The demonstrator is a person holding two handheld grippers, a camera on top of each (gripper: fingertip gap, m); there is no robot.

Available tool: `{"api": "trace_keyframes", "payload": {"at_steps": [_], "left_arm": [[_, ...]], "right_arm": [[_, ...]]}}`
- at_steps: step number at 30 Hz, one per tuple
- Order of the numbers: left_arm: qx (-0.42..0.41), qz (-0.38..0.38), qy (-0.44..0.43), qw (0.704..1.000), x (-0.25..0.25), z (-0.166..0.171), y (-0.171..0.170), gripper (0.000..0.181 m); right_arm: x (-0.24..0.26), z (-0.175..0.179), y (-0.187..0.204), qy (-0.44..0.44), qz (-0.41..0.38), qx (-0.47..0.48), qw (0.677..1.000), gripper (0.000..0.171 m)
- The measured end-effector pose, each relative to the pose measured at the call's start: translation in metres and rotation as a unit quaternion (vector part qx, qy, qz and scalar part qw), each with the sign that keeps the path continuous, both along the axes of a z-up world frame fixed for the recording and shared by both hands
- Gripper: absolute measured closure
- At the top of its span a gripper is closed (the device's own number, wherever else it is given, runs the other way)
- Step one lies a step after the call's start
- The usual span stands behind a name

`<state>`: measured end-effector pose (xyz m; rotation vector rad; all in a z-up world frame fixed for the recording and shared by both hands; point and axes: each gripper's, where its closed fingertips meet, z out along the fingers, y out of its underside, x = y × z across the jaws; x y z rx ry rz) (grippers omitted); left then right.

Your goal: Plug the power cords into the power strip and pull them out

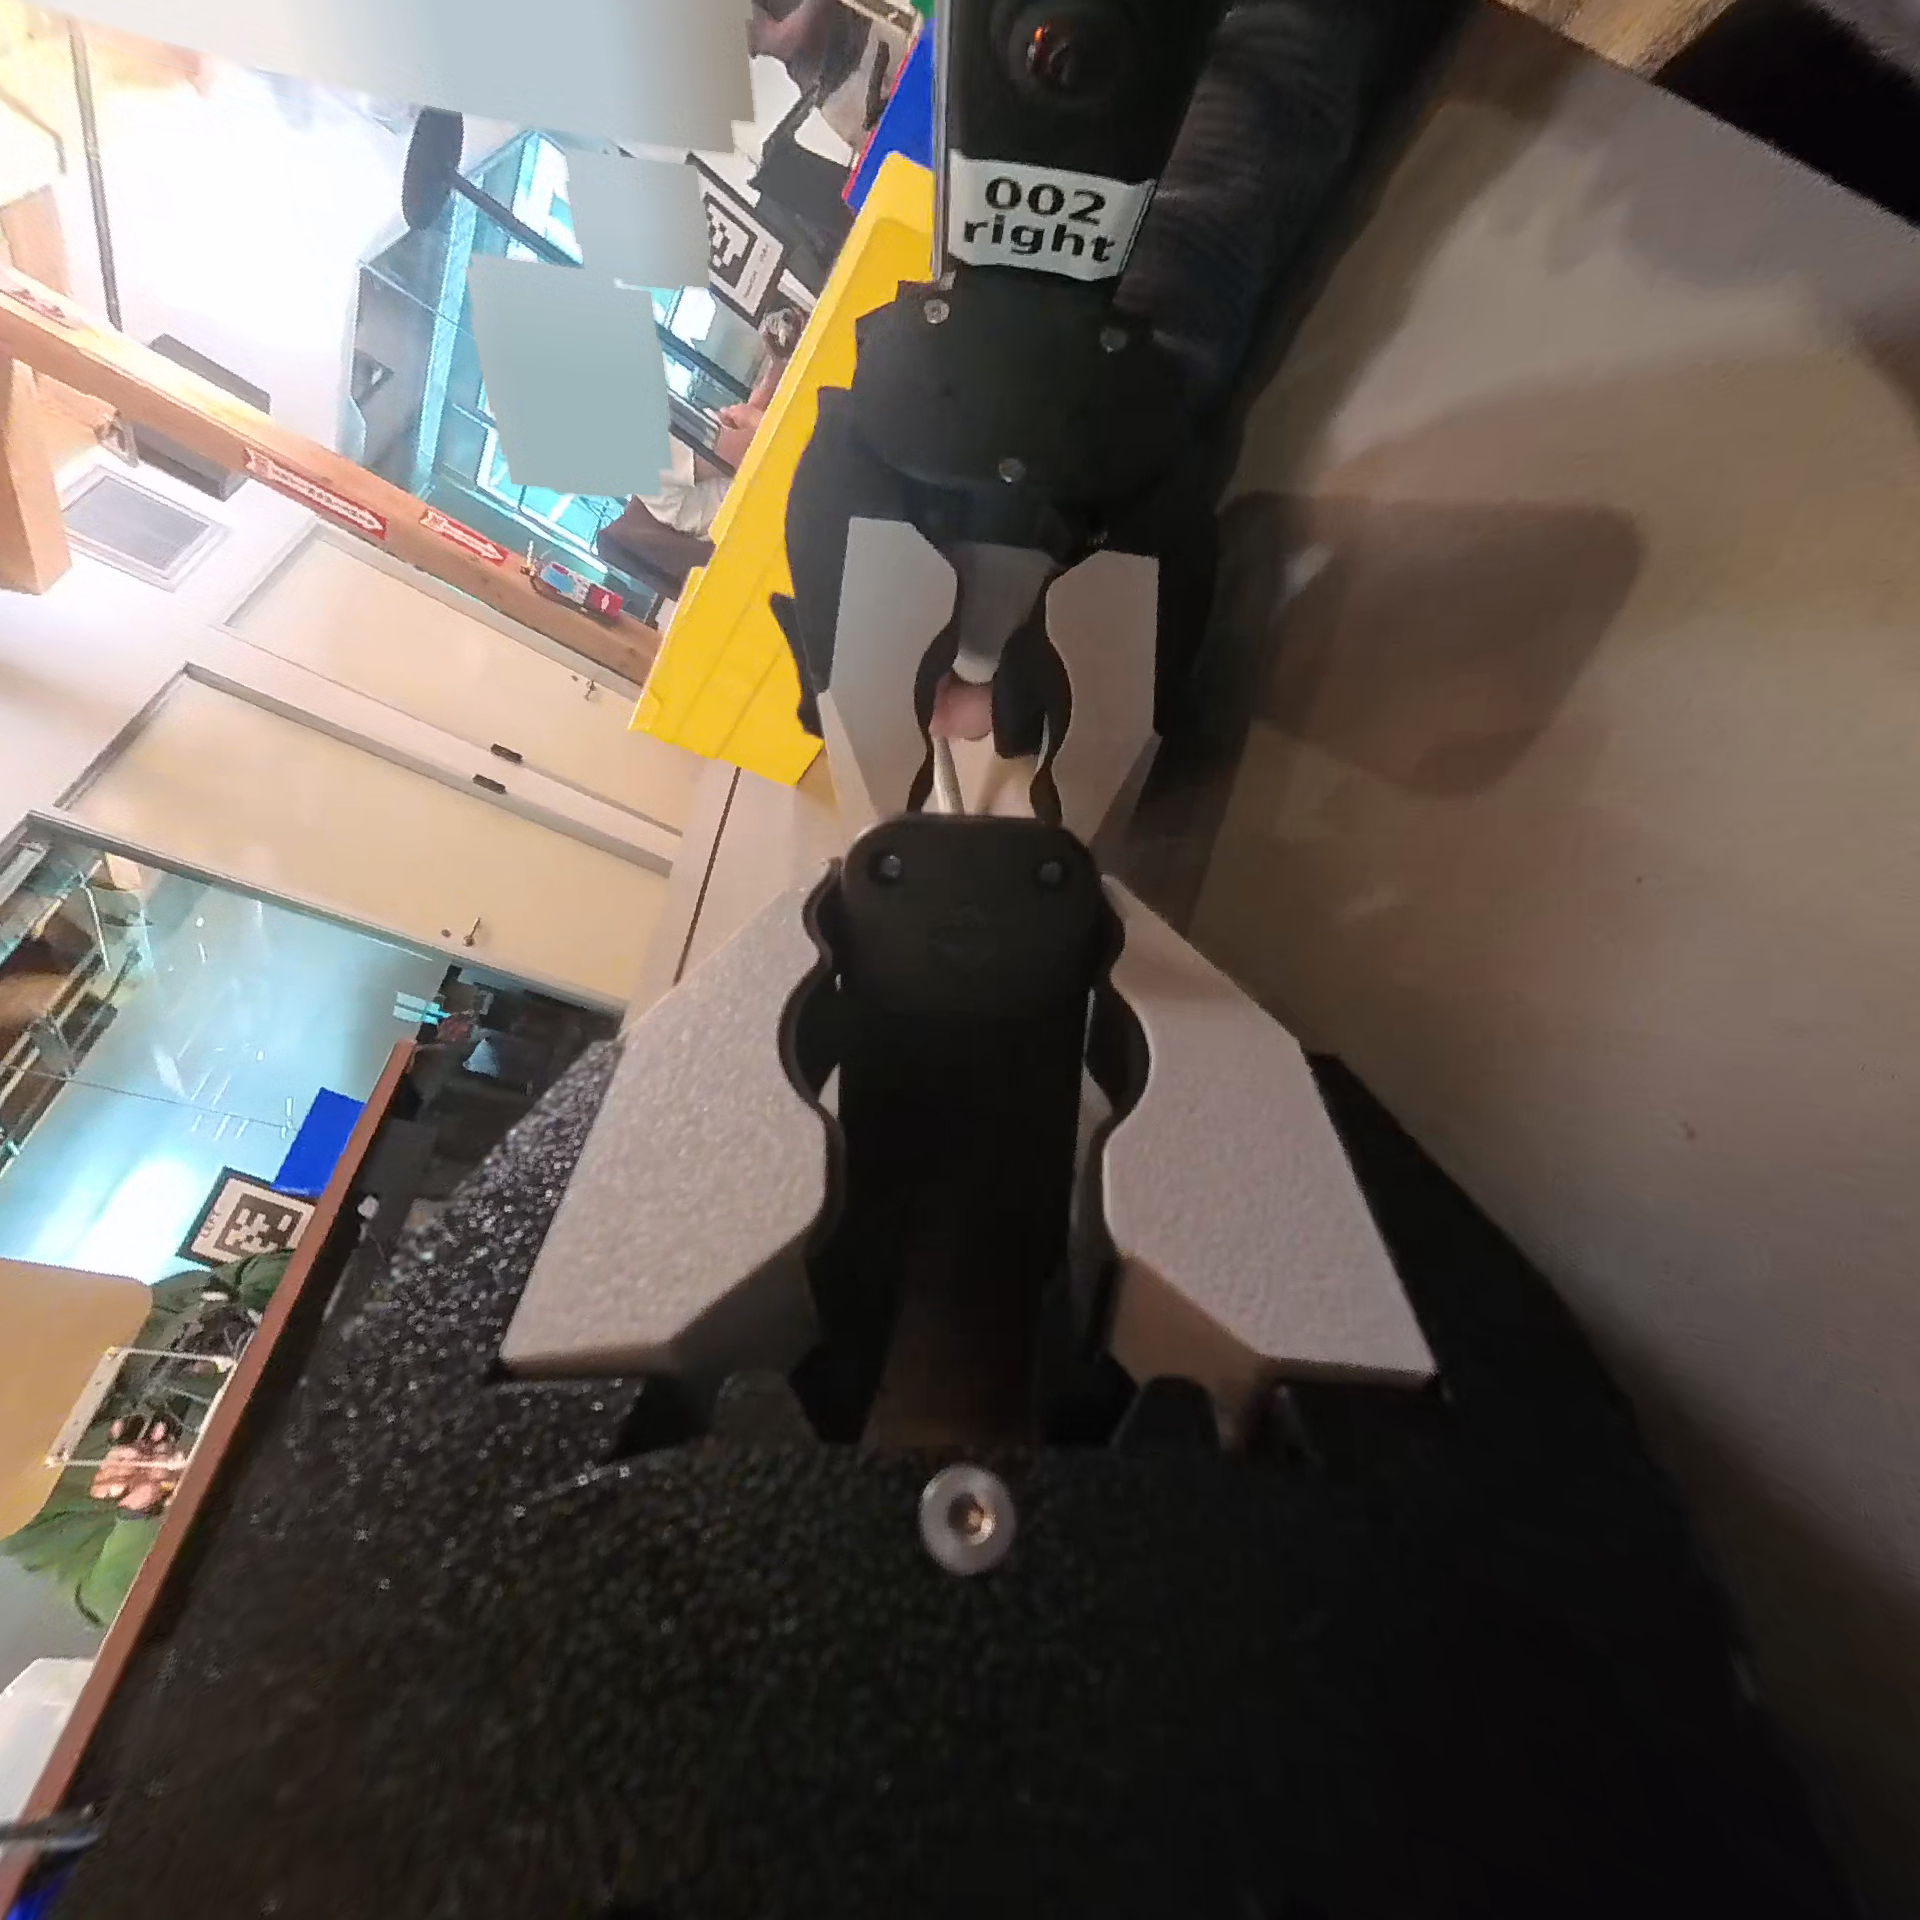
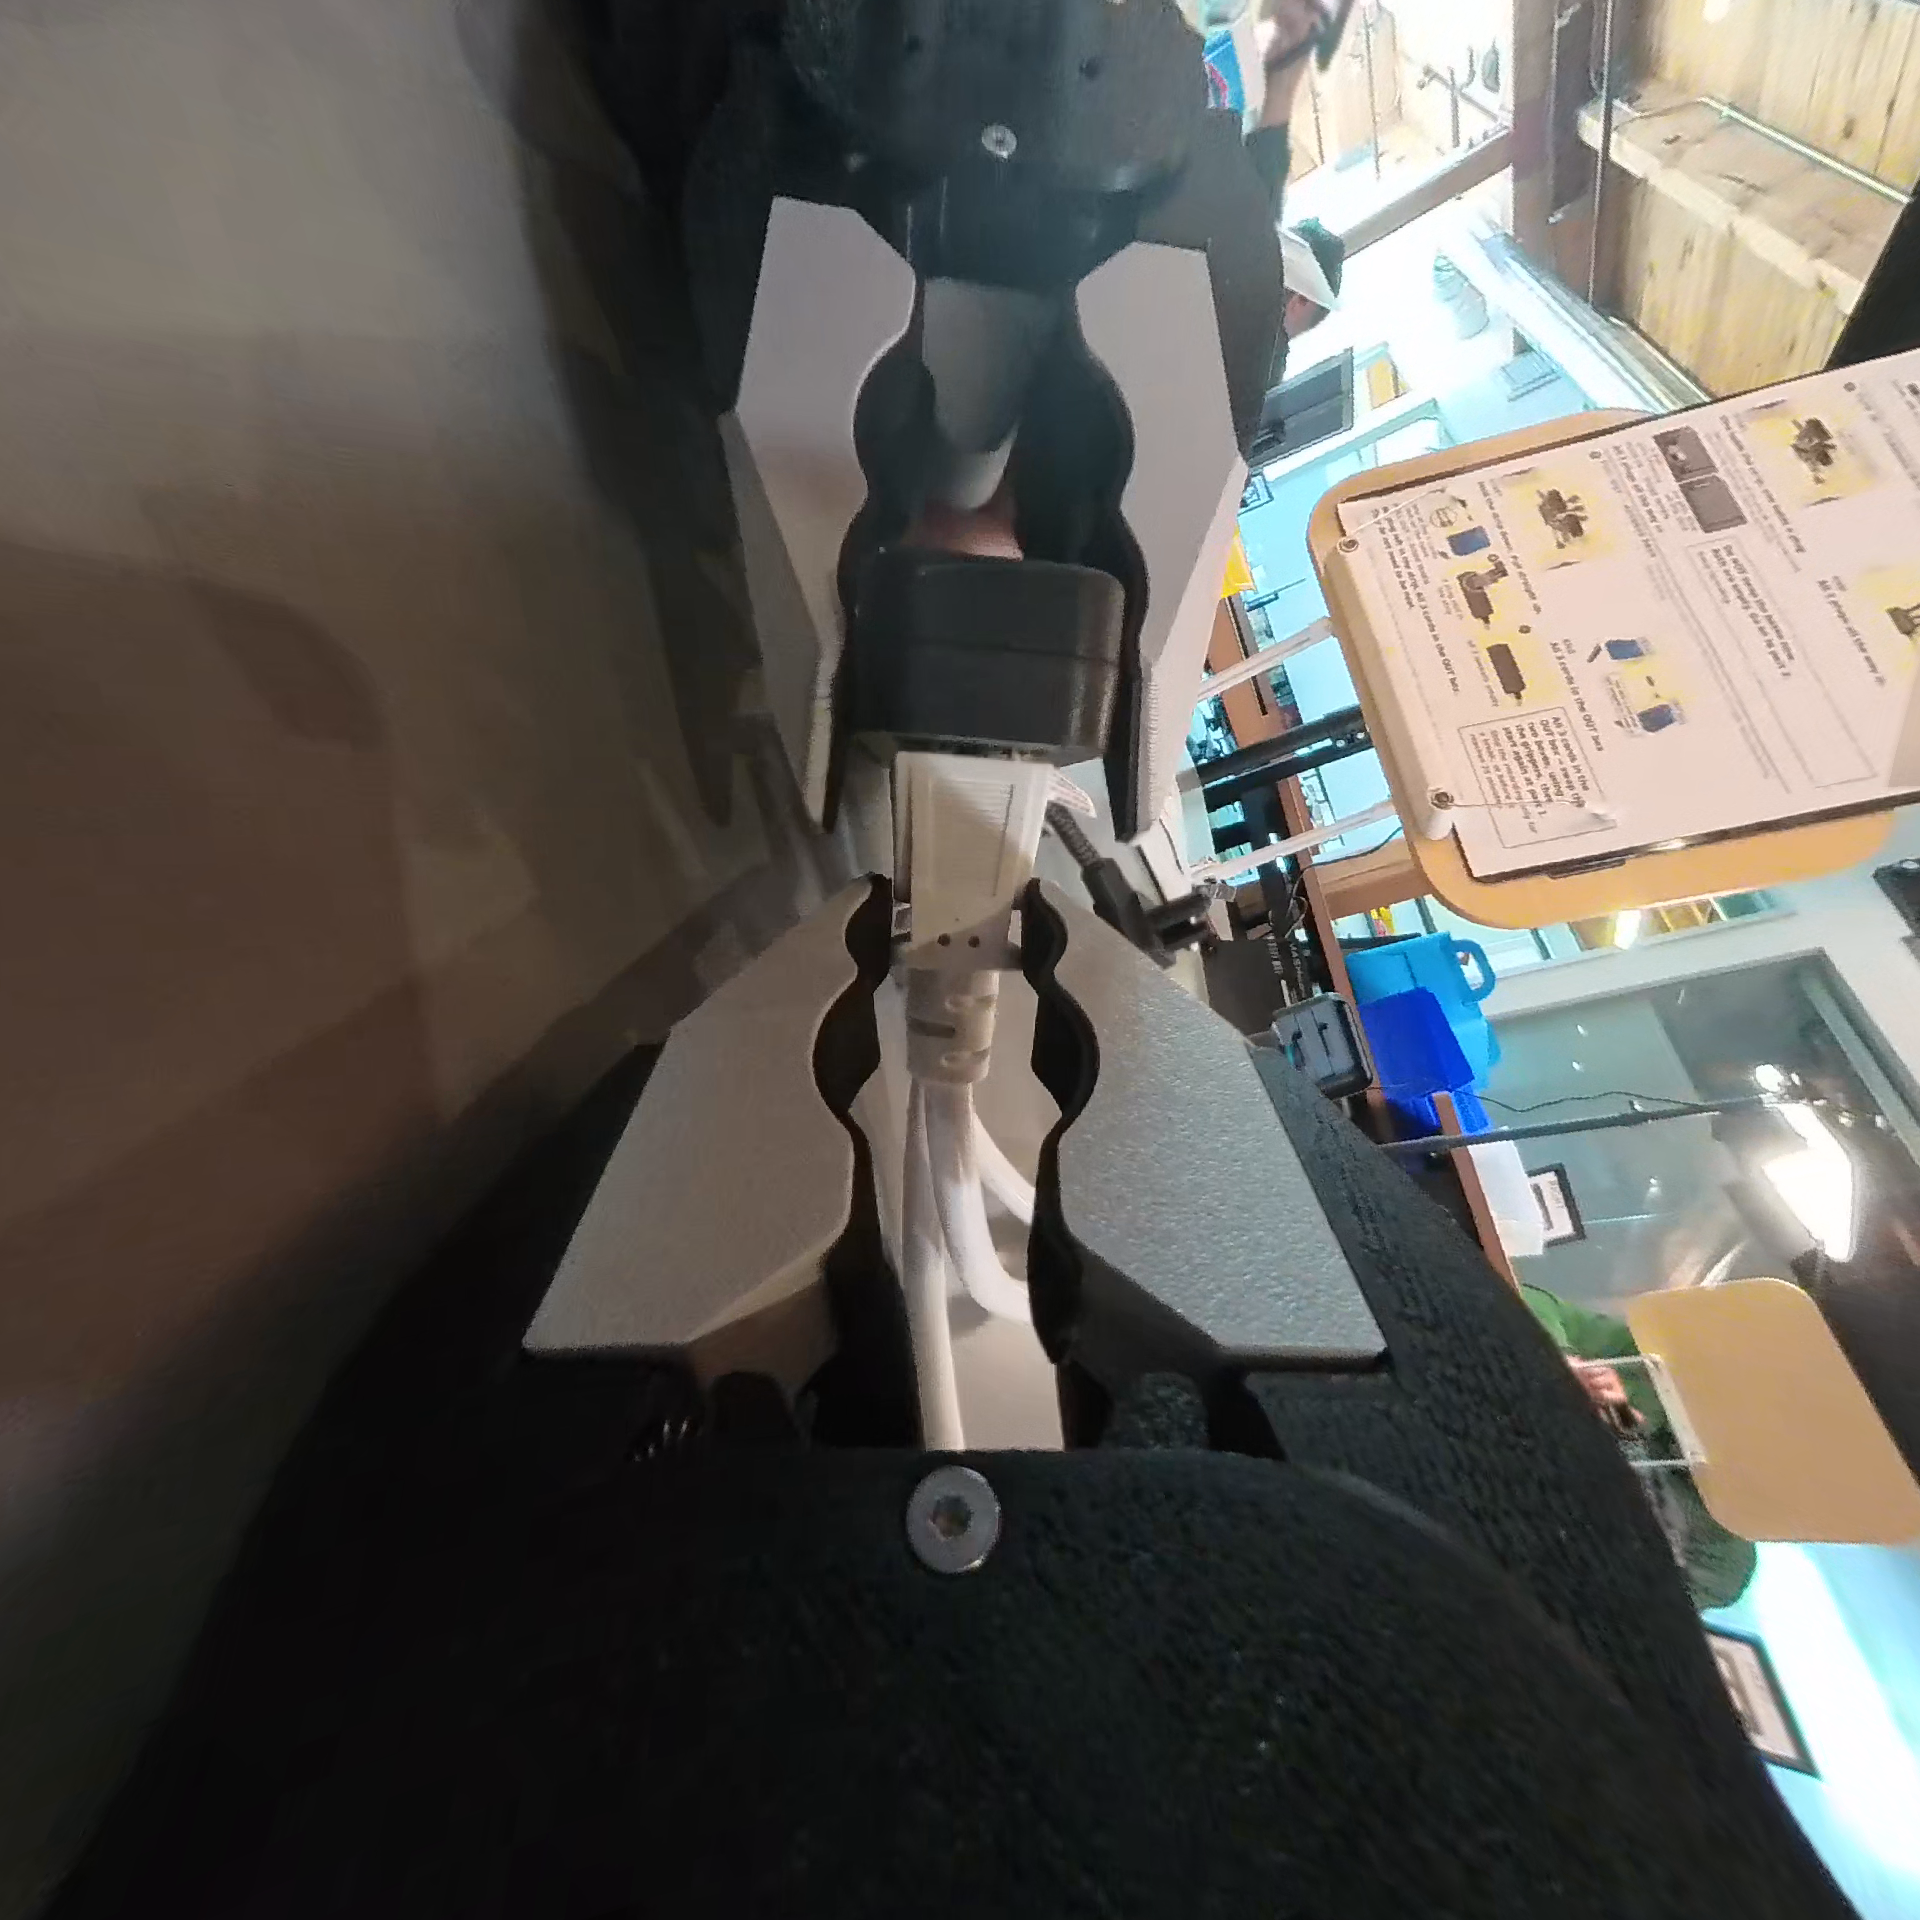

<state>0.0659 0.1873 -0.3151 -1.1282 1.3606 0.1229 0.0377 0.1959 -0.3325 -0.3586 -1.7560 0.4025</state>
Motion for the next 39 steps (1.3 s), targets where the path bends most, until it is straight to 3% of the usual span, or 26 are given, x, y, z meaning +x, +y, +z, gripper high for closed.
{"api": "trace_keyframes", "payload": {"at_steps": [8, 31, 33, 35, 39], "left_arm": [[-0.028, 0.043, 0.001, 0.999, -0.008, -0.004, -0.001, 0.138], [0.024, 0.056, 0.027, 0.998, -0.009, -0.008, -0.012, 0.136], [0.024, 0.069, 0.012, 0.997, -0.007, -0.004, -0.01, 0.128], [0.024, 0.094, 0.021, 0.995, -0.008, -0.007, -0.004, 0.108], [0.032, 0.097, 0.03, 0.994, 0.0, -0.008, -0.002, 0.109]], "right_arm": [[0.003, 0.003, -0.001, 0.0, -0.027, 0.007, 1.0, 0.147], [0.007, 0.003, -0.016, 0.003, -0.01, 0.013, 1.0, 0.147], [0.005, 0.002, -0.015, 0.001, -0.014, 0.016, 1.0, 0.147], [0.003, 0.004, -0.016, 0.002, -0.016, 0.001, 1.0, 0.147], [0.002, 0.003, -0.016, 0.003, -0.017, 0.003, 1.0, 0.147]]}}
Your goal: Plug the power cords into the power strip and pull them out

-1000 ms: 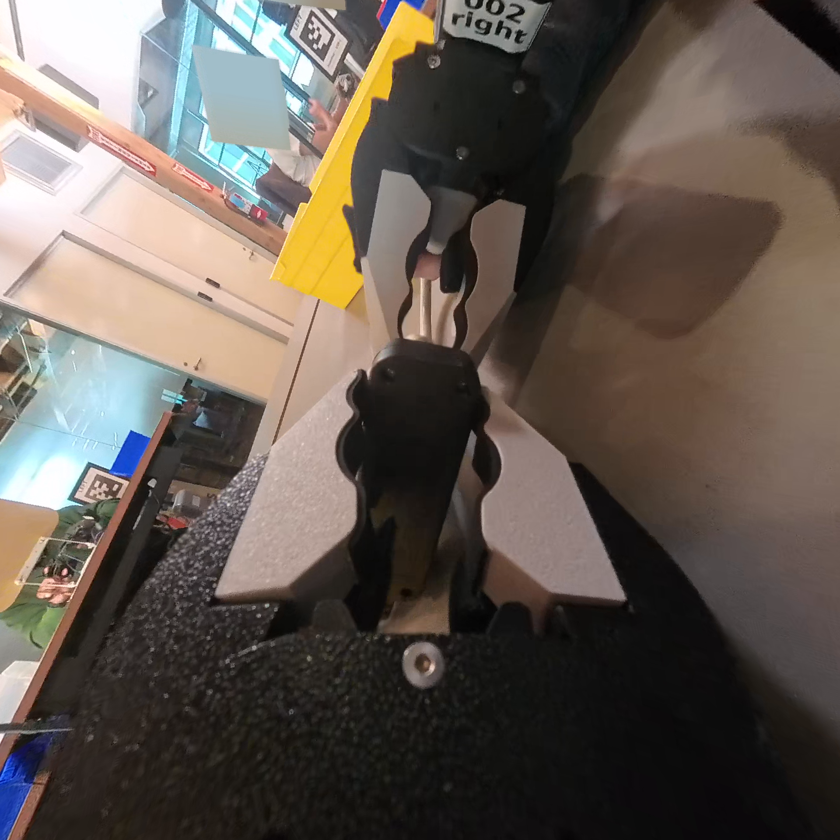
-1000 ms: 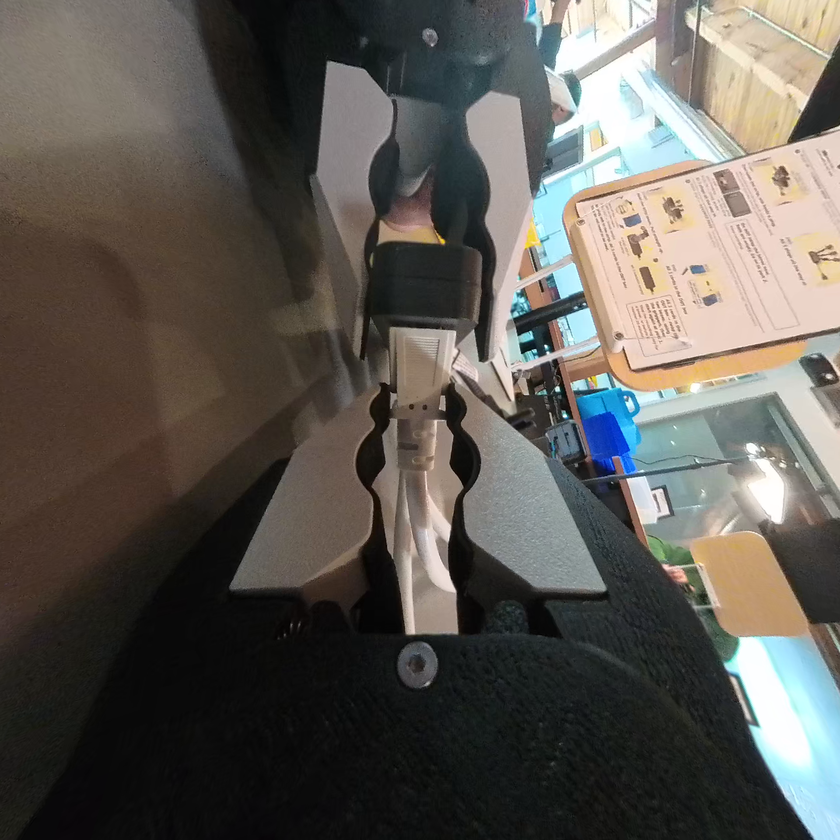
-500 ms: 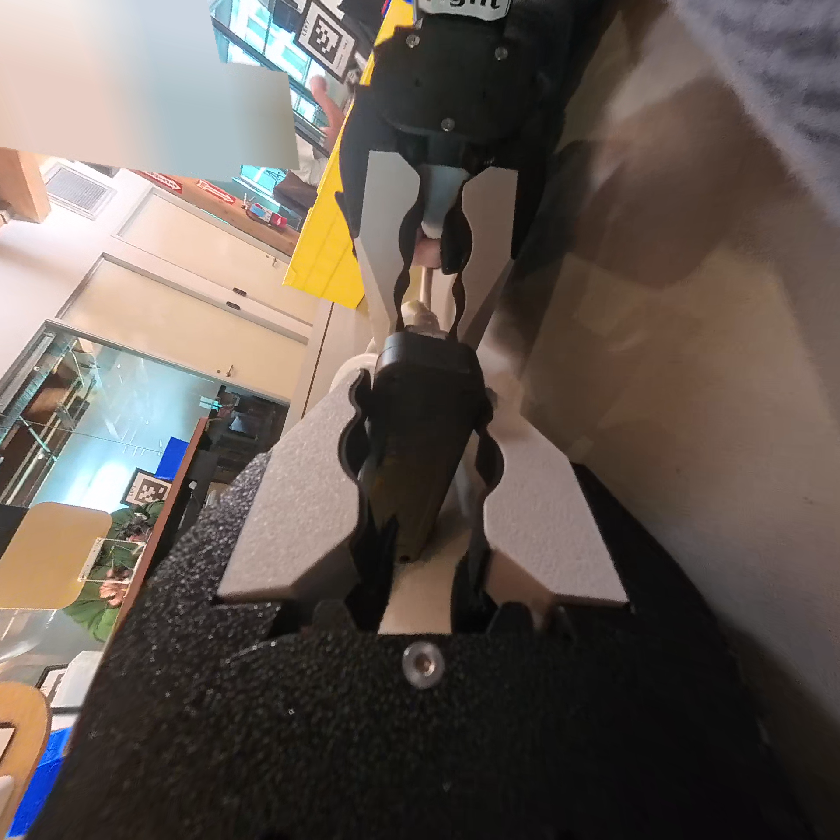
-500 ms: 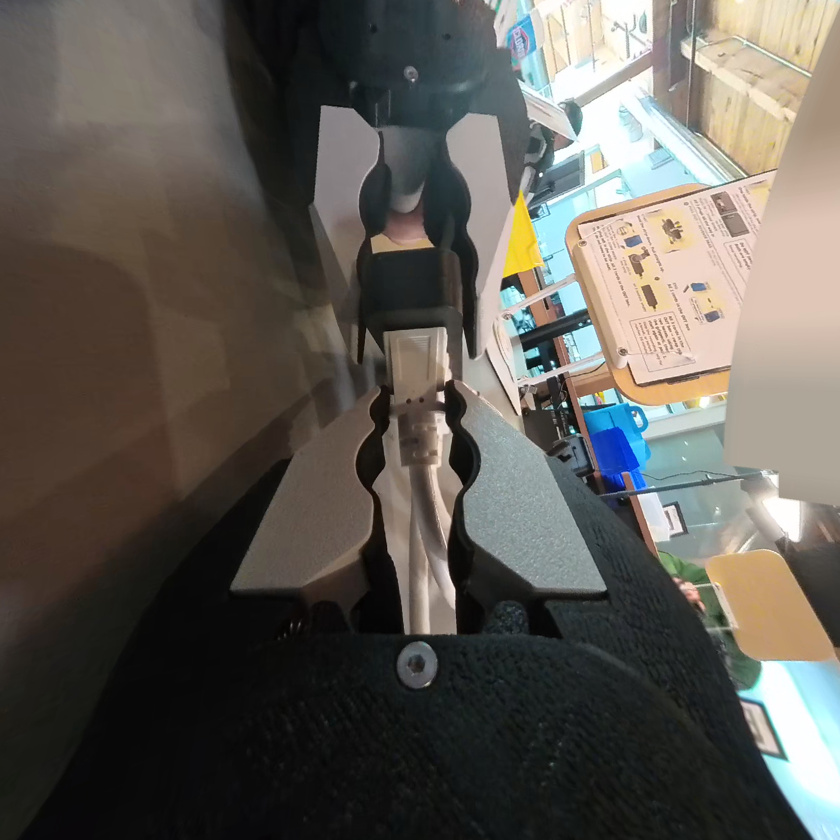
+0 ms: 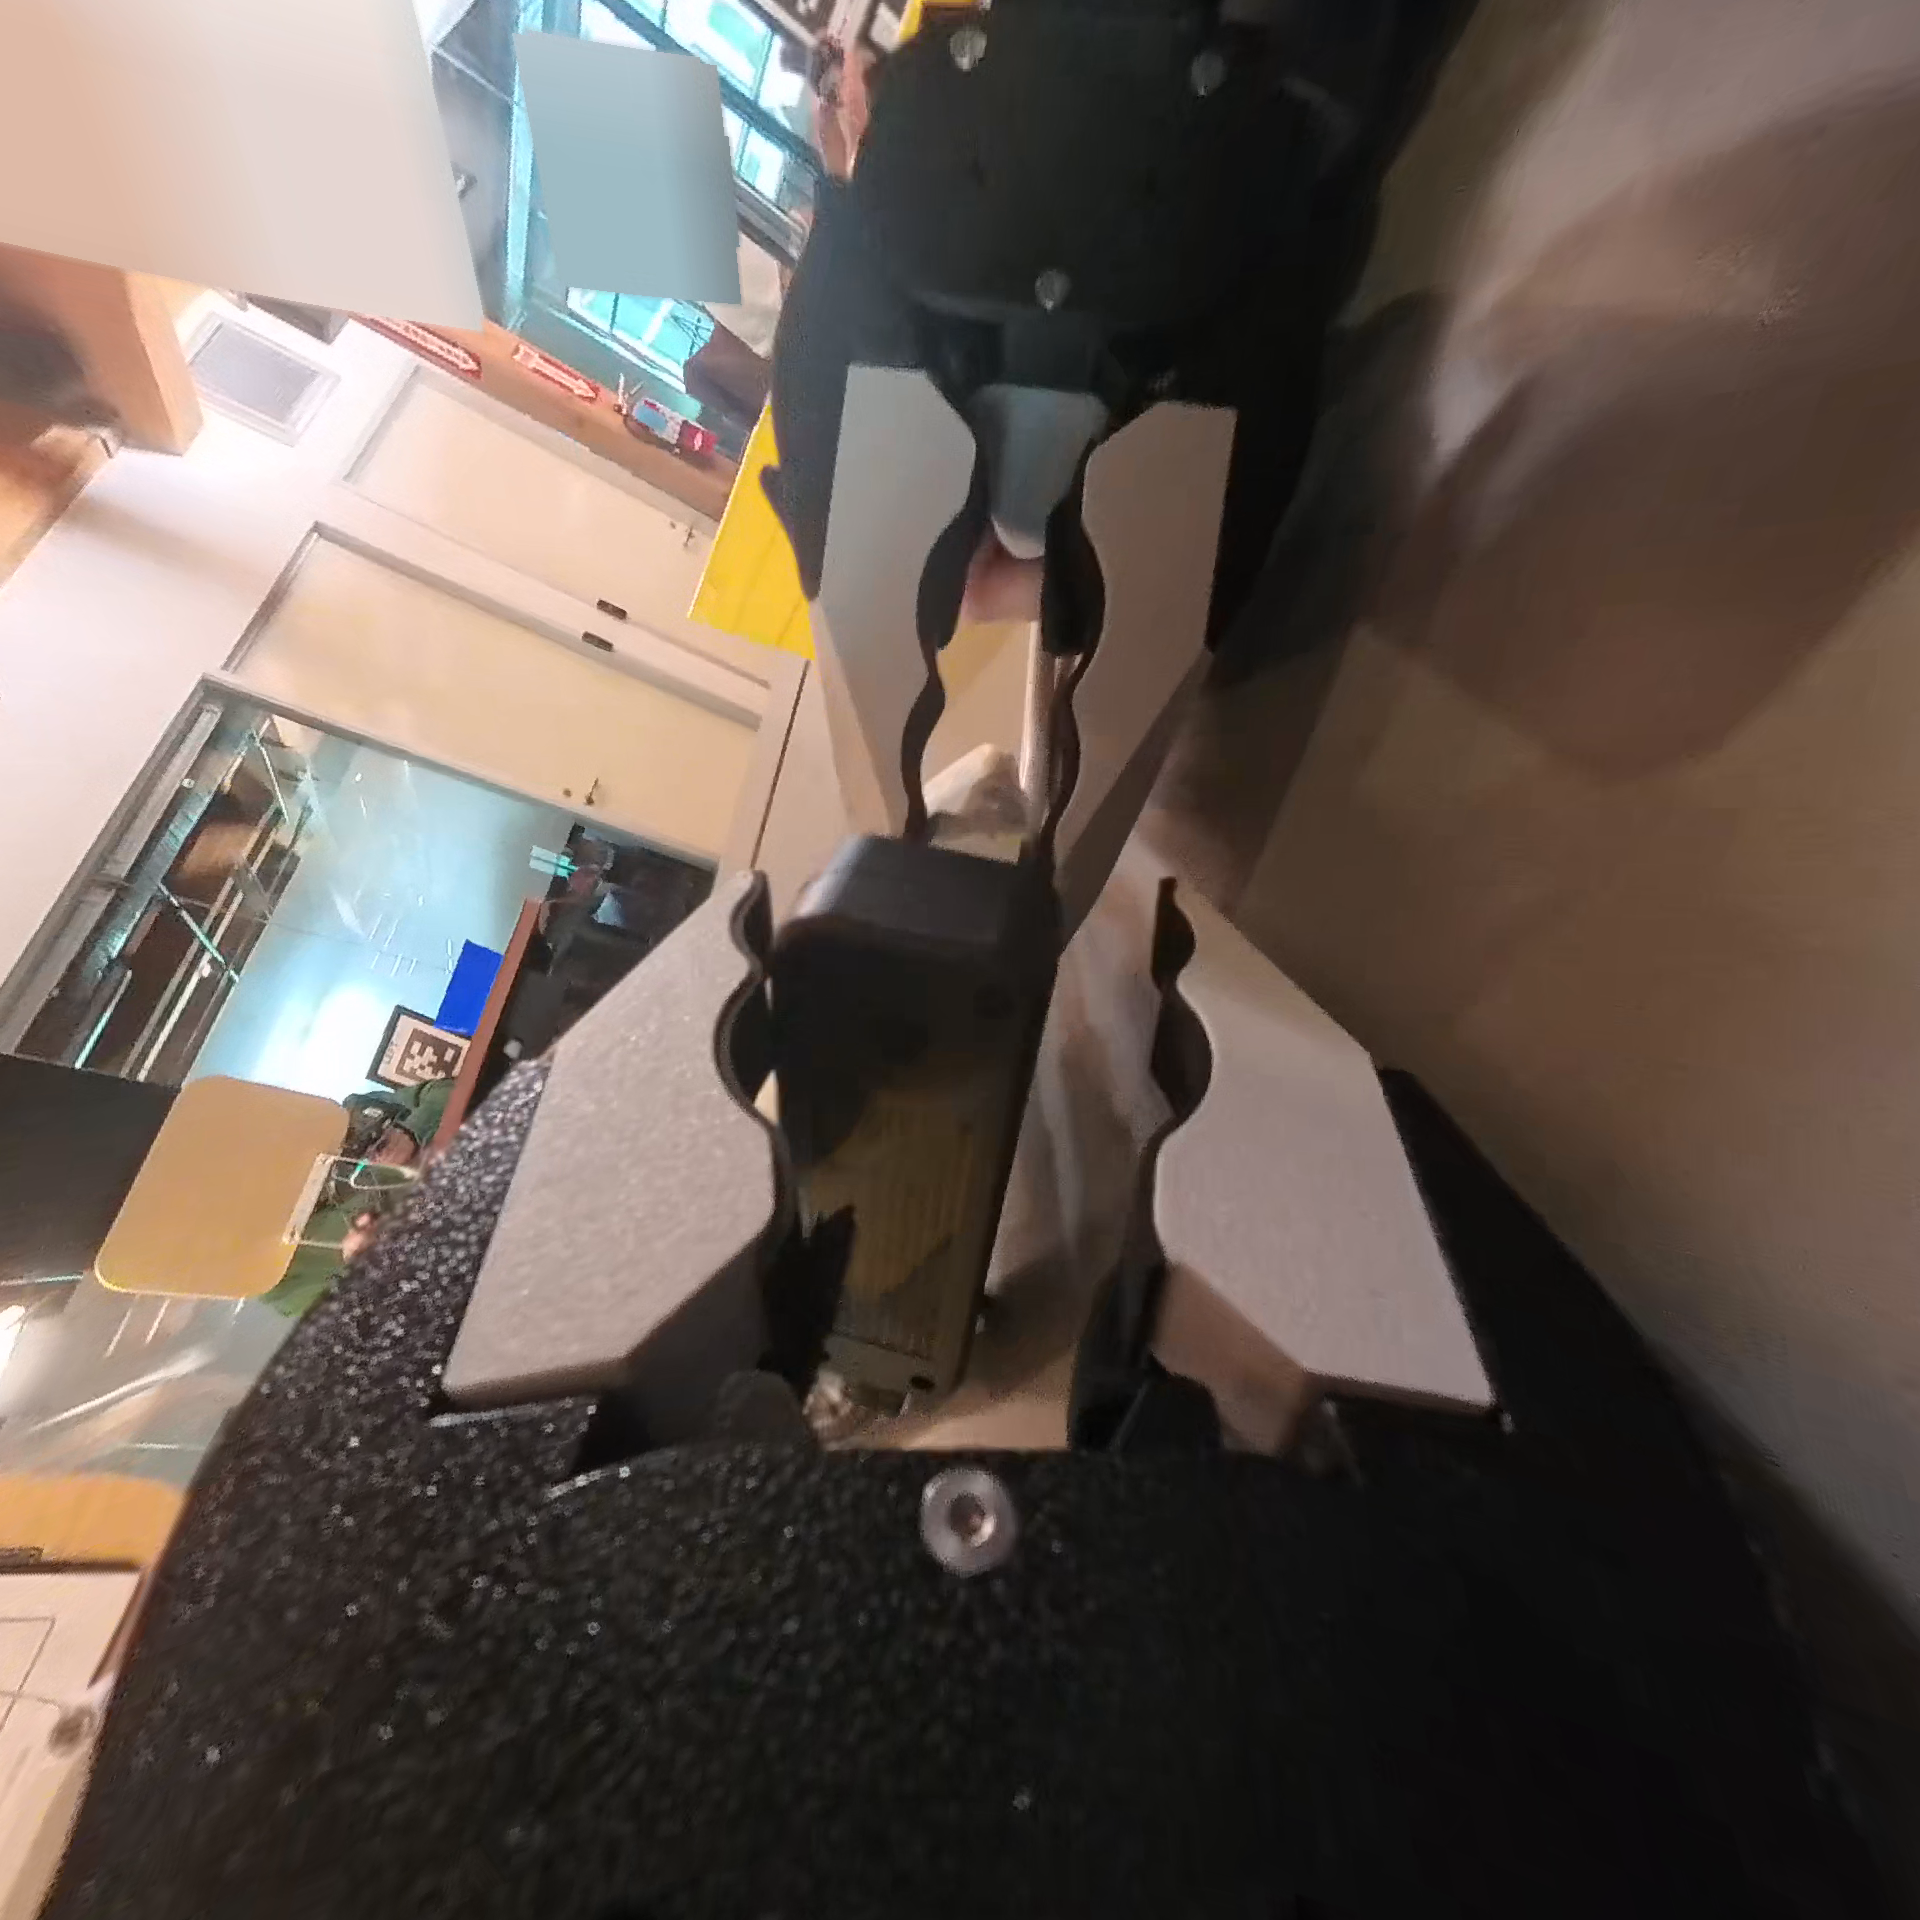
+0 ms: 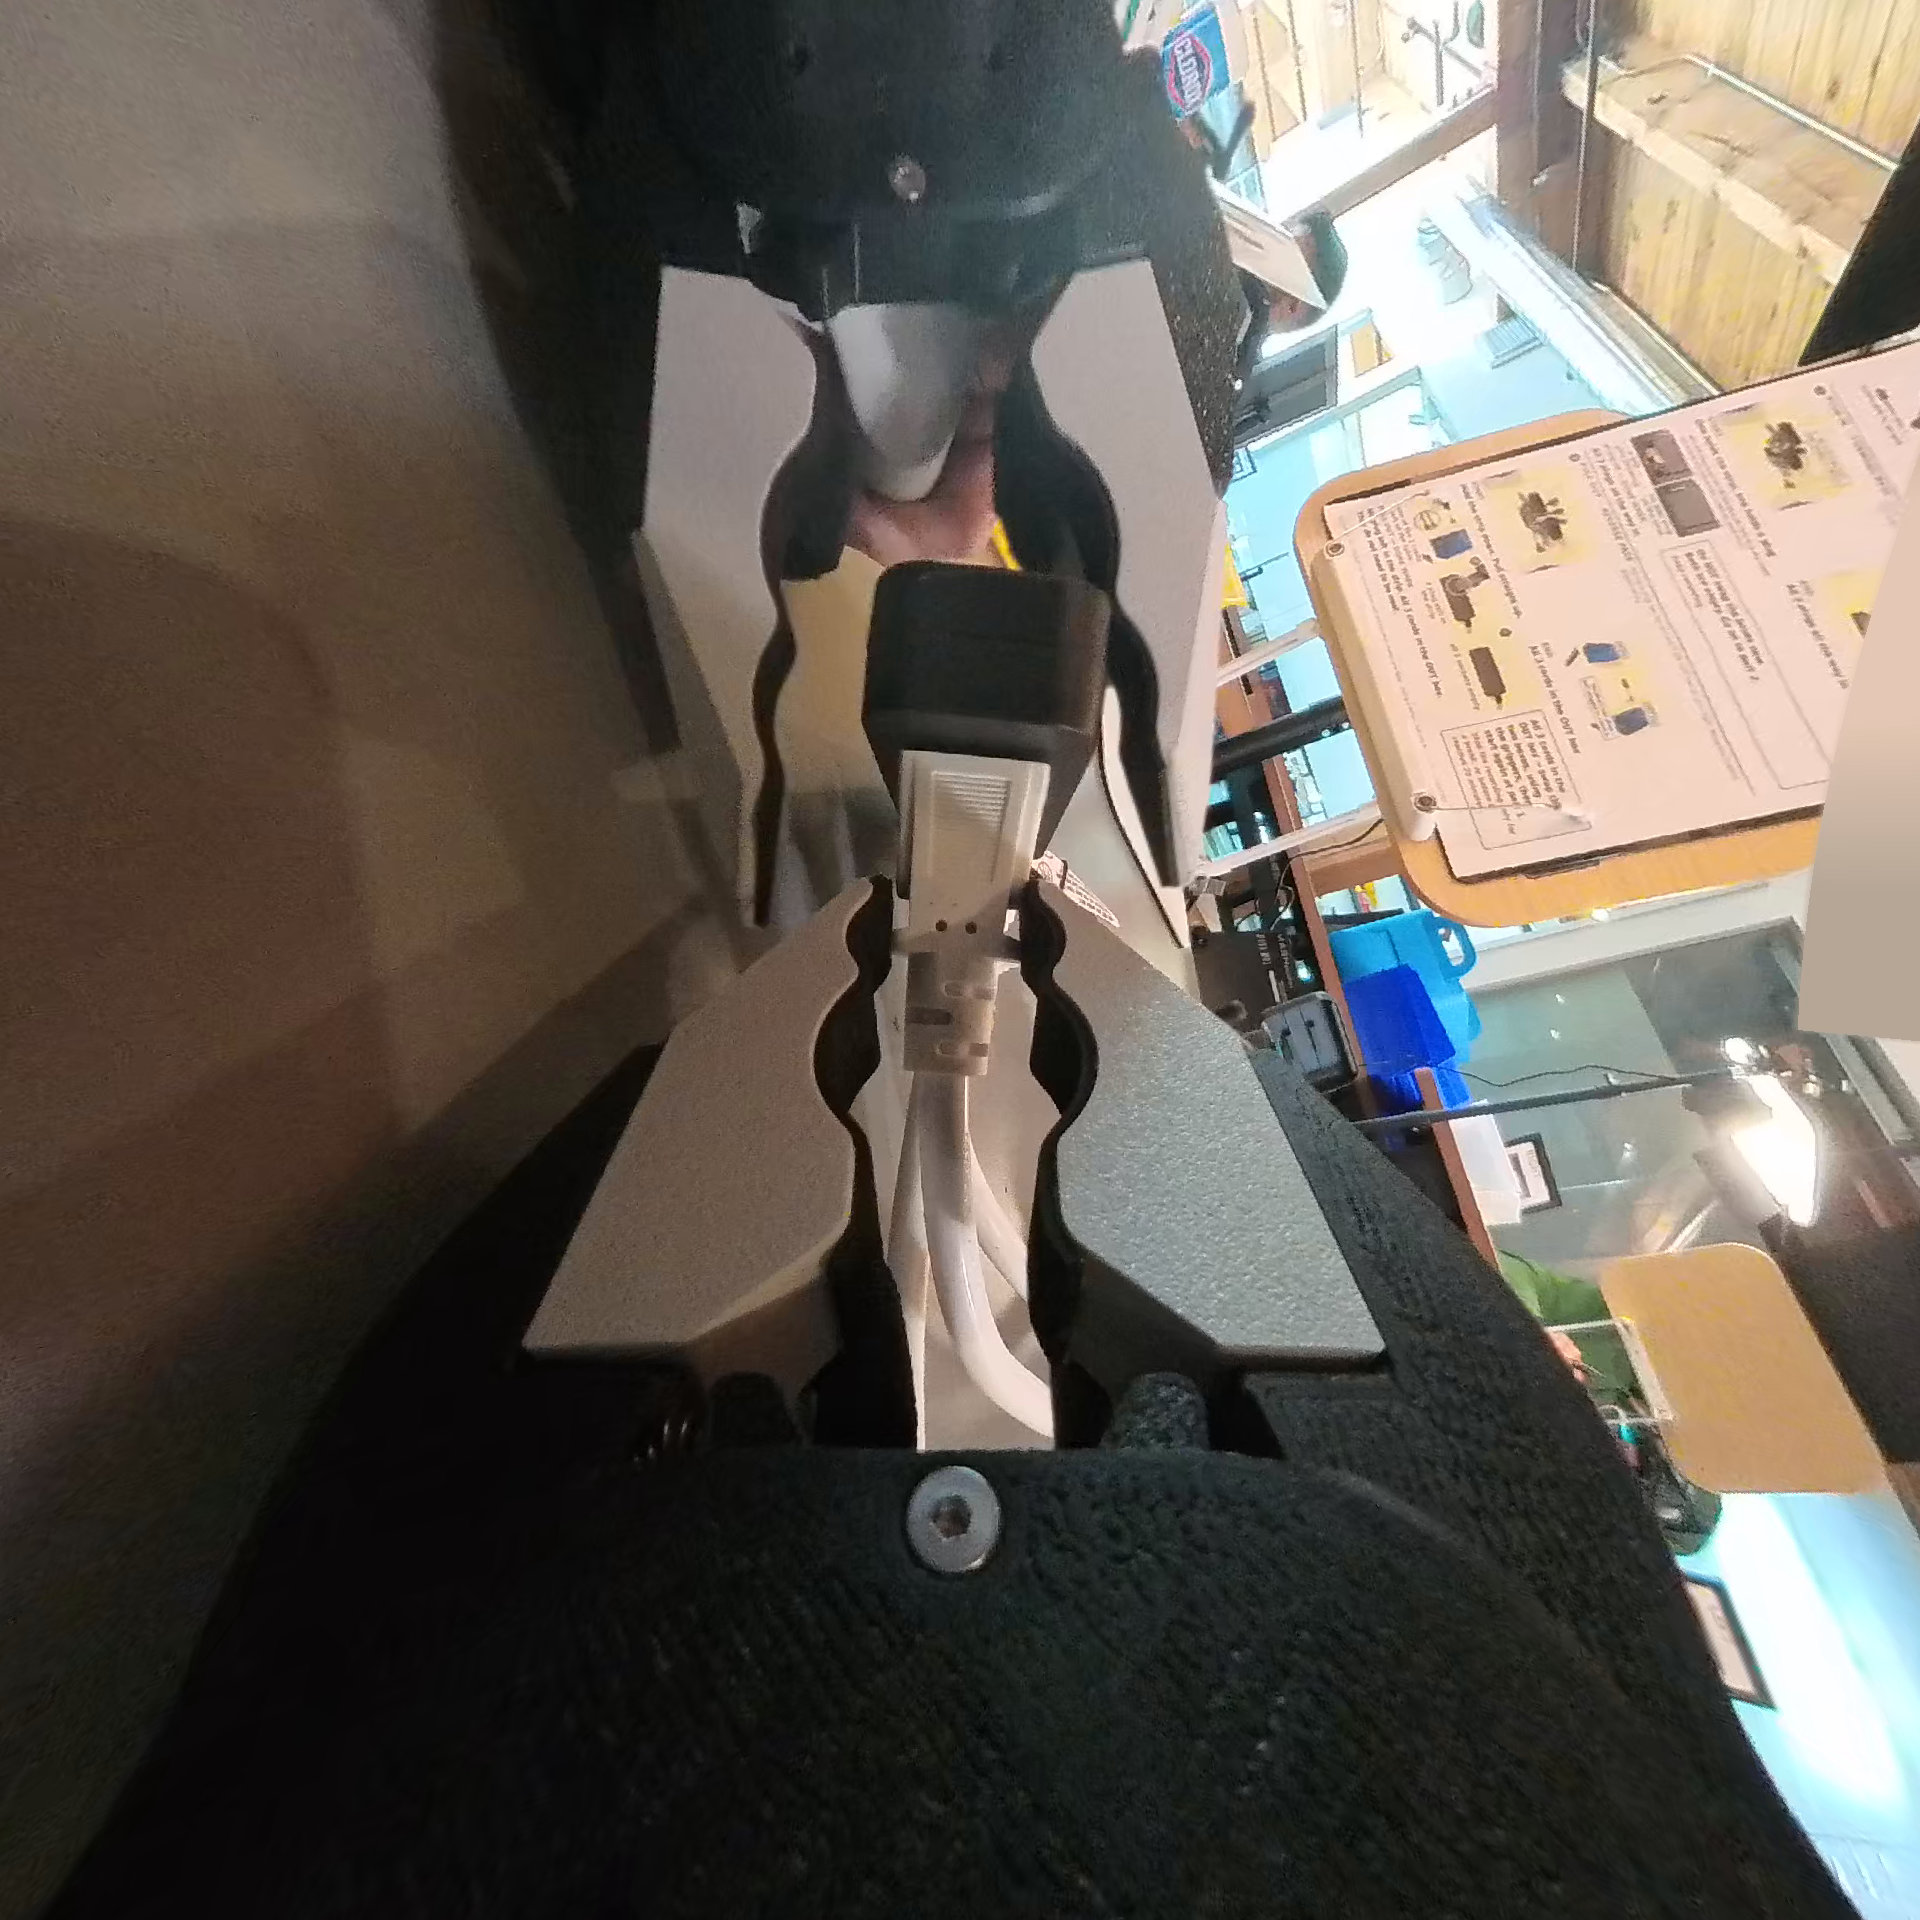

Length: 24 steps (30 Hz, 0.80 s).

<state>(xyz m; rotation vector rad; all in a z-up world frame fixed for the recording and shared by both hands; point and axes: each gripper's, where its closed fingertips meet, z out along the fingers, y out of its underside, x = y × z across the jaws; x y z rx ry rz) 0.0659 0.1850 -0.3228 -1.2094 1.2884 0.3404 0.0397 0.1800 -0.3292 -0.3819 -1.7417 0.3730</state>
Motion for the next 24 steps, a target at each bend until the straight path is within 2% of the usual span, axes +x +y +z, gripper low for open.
{"api": "trace_keyframes", "payload": {"at_steps": [1, 3, 6, 7, 9, 11, 24], "left_arm": [[0.001, 0.0, 0.001, 1.0, 0.002, 0.001, 0.0, 0.109], [-0.003, 0.001, -0.001, 1.0, 0.001, 0.003, 0.001, 0.12], [-0.037, -0.011, -0.002, 0.999, 0.002, -0.001, -0.003, 0.13], [-0.04, -0.014, -0.006, 0.999, 0.002, -0.001, -0.003, 0.132], [-0.039, -0.017, -0.011, 0.999, 0.001, 0.001, -0.003, 0.133], [-0.045, -0.019, -0.015, 0.999, 0.0, 0.002, -0.002, 0.133], [-0.05, -0.02, -0.012, 0.998, -0.008, -0.007, -0.001, 0.13]], "right_arm": [[0.0, 0.0, 0.0, 0.0, -0.001, 0.0, 1.0, 0.147], [0.001, -0.001, -0.001, 0.001, 0.002, 0.004, 1.0, 0.147], [-0.003, -0.006, -0.004, -0.013, 0.007, -0.034, 0.999, 0.146], [-0.005, -0.007, -0.003, -0.02, 0.002, -0.048, 0.999, 0.14], [-0.008, -0.006, -0.004, -0.023, -0.001, -0.061, 0.998, 0.136], [-0.011, -0.007, -0.009, -0.023, 0.001, -0.05, 0.999, 0.146], [-0.019, -0.009, -0.025, -0.024, 0.012, -0.032, 0.999, 0.146]]}}
